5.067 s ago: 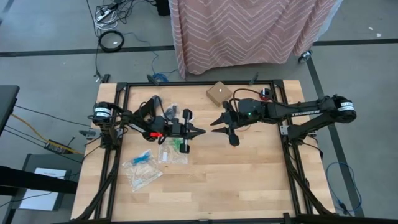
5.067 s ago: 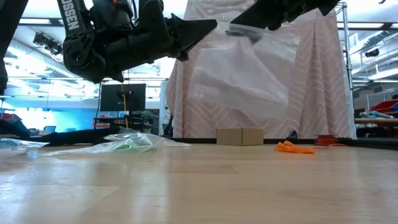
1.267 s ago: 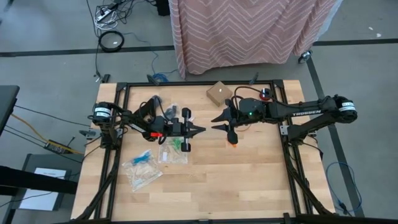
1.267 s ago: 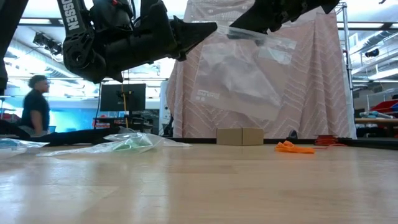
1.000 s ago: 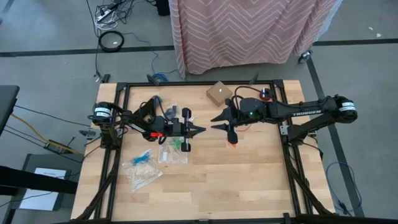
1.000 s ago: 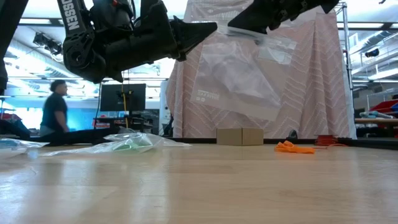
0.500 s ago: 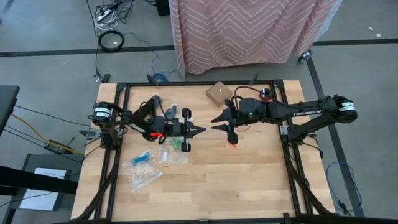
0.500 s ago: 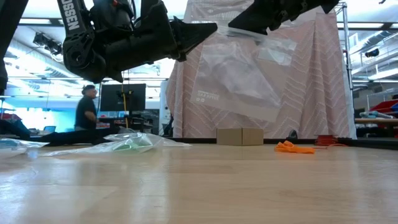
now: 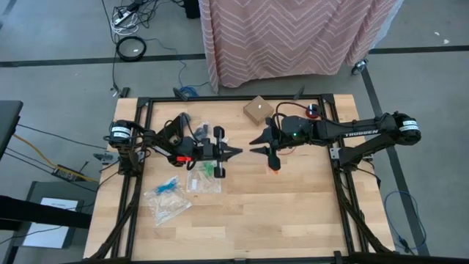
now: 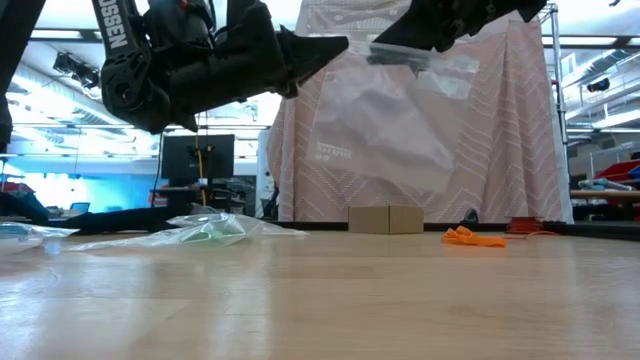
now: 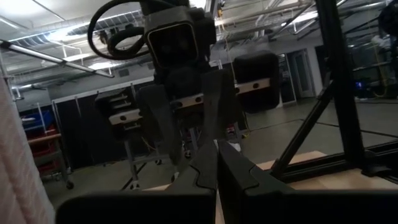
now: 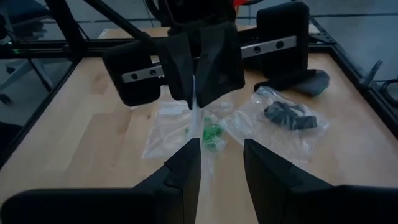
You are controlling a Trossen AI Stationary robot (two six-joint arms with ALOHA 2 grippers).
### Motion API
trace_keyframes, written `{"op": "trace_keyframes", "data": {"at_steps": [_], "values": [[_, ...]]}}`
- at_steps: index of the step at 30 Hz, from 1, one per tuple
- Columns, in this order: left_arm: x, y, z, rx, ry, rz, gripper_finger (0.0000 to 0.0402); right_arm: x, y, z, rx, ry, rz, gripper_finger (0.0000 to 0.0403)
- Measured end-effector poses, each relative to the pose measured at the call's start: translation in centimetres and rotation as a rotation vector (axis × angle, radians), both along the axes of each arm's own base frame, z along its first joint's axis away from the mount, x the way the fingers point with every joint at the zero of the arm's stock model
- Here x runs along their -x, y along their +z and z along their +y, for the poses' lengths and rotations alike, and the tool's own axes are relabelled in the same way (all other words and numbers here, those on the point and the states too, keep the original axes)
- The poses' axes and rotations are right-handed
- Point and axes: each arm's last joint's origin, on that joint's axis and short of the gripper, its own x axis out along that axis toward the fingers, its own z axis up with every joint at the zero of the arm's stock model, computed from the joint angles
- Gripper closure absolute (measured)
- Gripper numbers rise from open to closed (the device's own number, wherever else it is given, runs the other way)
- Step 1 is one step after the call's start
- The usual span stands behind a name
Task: Sort rubber bands
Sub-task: Open the transparent zip bag
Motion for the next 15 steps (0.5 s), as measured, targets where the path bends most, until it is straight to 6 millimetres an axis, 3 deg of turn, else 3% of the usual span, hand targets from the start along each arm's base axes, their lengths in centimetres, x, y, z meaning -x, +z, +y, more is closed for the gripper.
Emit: {"op": "trace_keyframes", "data": {"at_steps": [15], "values": [[0.01,0.02,-0.03,-0.002,-0.013,-0.002,0.0396,-0.01,0.00,-0.04,0.016,-0.009,0.000,0.0291]]}}
